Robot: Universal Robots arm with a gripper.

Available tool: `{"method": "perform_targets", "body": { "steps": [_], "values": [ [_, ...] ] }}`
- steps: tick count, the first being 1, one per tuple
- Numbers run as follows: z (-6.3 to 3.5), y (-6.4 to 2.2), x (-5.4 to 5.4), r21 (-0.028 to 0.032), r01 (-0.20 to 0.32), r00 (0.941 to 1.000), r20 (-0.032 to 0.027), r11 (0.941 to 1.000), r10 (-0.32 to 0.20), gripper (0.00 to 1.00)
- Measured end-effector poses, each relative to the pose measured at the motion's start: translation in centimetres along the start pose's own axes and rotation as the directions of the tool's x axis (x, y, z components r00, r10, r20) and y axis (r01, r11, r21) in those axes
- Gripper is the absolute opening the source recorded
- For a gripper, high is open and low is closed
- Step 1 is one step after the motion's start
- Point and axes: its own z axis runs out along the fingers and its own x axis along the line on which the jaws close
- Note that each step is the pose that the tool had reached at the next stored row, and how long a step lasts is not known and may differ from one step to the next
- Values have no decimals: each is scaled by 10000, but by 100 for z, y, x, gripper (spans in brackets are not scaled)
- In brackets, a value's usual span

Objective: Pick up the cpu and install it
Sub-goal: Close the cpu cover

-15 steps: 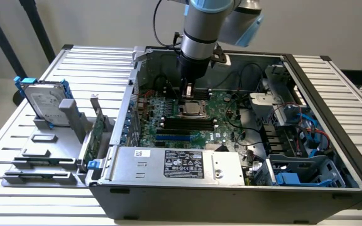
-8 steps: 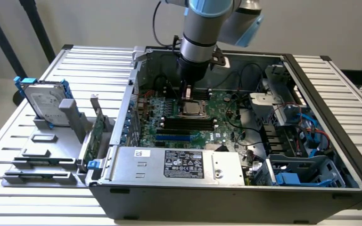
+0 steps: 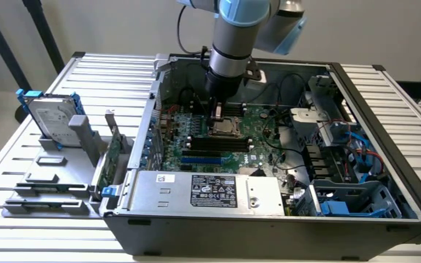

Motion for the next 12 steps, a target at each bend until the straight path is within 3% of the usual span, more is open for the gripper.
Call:
{"method": "perform_targets", "body": {
  "steps": [5, 10, 12],
  "values": [
    [13, 2, -1, 34, 10, 10000, -87, 10000, -10, 11],
    [-108, -22, 4, 60, 11, 9999, -120, 10000, -10, 11],
    [-146, -69, 2, 62, 14, 9999, -134, 10000, -13, 11]
  ]
}}
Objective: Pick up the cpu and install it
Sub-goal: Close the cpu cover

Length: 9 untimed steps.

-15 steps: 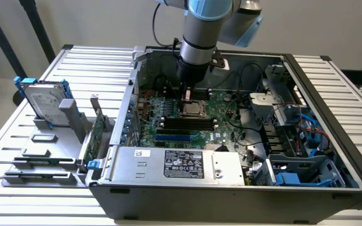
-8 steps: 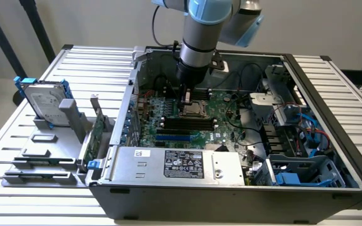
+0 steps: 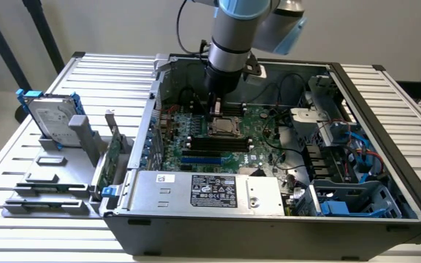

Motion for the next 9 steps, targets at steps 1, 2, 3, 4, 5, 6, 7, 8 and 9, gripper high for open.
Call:
{"method": "perform_targets", "body": {
  "steps": [1, 2, 3, 4, 5, 6, 7, 8, 9],
  "values": [
    [-16, -32, 1, 0, 0, 10000, -7, 10000, 0, 11],
    [-32, -64, 1, -1, 2, 10000, -16, 10000, -2, 11],
    [-49, -95, 1, -1, 3, 10000, -23, 10000, -3, 11],
    [-67, -121, 0, -1, 3, 10000, -28, 10000, -3, 11],
    [-91, -141, -1, 0, 3, 10000, -27, 10000, -3, 11],
    [-109, -154, -3, 0, 3, 10000, -29, 10000, -3, 11],
    [-112, -157, -3, -1, 3, 10000, -30, 10000, -3, 11],
    [-112, -157, -3, 0, 4, 10000, -32, 10000, -4, 11],
    [-112, -157, -3, -1, 4, 10000, -33, 10000, -4, 11]
  ]
}}
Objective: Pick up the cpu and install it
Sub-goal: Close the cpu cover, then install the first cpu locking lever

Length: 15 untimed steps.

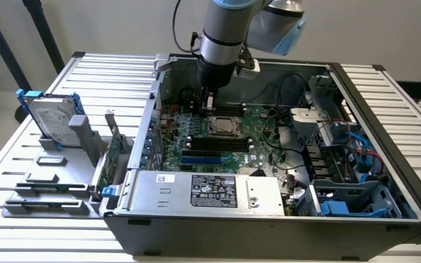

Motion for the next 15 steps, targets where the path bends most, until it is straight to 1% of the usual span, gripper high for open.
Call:
{"method": "perform_targets", "body": {
  "steps": [13, 14, 15],
  "values": [
    [-1, -1, 0, 0, -1, 10000, 2, 10000, 1, 11],
    [-1, -7, -3, 1, -2, 10000, -1, 10000, 2, 11],
    [-1, -21, -6, 1, 0, 10000, -21, 10000, 0, 11]
  ]
}}
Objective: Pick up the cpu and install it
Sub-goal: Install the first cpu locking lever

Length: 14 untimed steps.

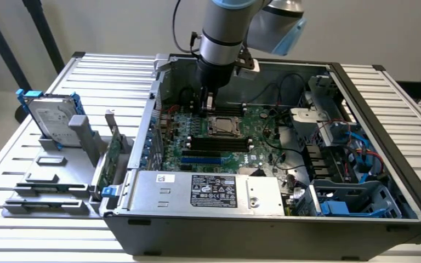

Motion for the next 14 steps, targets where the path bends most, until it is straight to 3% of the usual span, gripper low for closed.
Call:
{"method": "perform_targets", "body": {
  "steps": [7, 14],
  "values": [
    [-35, -63, -3, -26, -253, 9992, -303, 9997, 252, 11],
    [-39, -82, -2, -76, -892, 9949, -477, 9960, 887, 11]
  ]
}}
